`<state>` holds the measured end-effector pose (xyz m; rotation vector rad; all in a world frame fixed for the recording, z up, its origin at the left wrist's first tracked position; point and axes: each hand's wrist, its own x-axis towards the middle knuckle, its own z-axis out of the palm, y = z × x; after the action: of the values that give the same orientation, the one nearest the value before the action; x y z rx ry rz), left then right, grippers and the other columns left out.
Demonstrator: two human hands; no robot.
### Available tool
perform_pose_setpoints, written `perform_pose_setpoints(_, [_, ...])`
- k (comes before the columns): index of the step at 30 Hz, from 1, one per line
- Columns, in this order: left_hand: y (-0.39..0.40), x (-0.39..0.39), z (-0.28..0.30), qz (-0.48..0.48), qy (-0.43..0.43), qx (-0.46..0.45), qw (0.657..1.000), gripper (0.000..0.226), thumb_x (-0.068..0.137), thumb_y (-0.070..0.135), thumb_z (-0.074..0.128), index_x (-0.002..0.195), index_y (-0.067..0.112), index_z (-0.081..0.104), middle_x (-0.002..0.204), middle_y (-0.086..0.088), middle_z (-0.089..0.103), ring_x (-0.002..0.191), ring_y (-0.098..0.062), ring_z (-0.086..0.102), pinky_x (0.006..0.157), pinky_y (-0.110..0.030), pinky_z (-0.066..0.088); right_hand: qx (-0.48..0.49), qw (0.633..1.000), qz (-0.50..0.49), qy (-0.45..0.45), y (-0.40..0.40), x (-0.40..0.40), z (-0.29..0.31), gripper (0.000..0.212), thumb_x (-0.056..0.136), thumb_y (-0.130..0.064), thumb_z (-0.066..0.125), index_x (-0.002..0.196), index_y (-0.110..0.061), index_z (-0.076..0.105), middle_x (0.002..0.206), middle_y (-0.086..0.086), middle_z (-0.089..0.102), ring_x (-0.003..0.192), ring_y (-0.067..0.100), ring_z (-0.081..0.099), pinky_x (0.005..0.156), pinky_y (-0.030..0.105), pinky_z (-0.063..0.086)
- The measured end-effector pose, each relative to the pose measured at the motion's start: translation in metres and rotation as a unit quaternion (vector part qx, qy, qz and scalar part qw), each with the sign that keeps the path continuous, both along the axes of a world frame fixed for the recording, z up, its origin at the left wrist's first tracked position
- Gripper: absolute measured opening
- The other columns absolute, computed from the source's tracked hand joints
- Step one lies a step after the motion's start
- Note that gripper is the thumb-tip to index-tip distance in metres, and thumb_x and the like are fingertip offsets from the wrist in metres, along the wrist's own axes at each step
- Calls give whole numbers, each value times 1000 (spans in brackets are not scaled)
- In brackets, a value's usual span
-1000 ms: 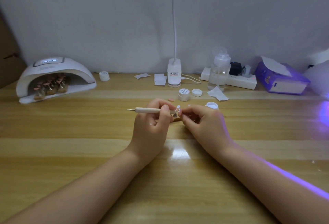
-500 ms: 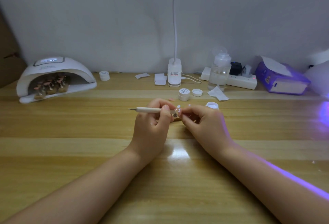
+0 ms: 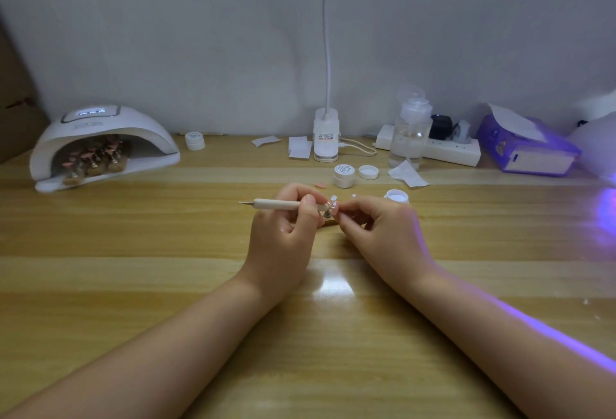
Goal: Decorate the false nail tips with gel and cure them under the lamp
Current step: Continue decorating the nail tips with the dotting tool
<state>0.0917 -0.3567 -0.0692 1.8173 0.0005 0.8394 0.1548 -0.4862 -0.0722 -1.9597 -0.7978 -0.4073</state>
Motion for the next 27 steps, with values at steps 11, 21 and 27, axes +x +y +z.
perform_pose_setpoints(11, [-1,0,1,-2,1,-3,1000,19,88,22,43,79,24,60,72,9,65,64,-5,62,65,-33,52,6,1000,-3,-1,0,-1,0,8,81,-9,71,86,-13,76,67,-16,61,62,-8,54,61,6,37])
perform_pose_setpoints(21, [-1,-1,1,-3,-3,-1,1000,19,88,21,44,79,23,60,69,-3,63,64,-13,62,63,-37,51,-1,1000,-2,-8,0,-1,0,9,81,-8,71,87,-12,76,68,-13,62,62,-8,54,61,7,38])
perform_pose_setpoints(27, [0,0,1,-8,-1,-9,1000,19,88,22,43,79,23,60,70,16,65,65,0,62,64,-28,52,-1,1000,-4,-12,0,1,0,9,81,-7,71,87,-12,76,66,-19,59,63,-9,54,61,6,37])
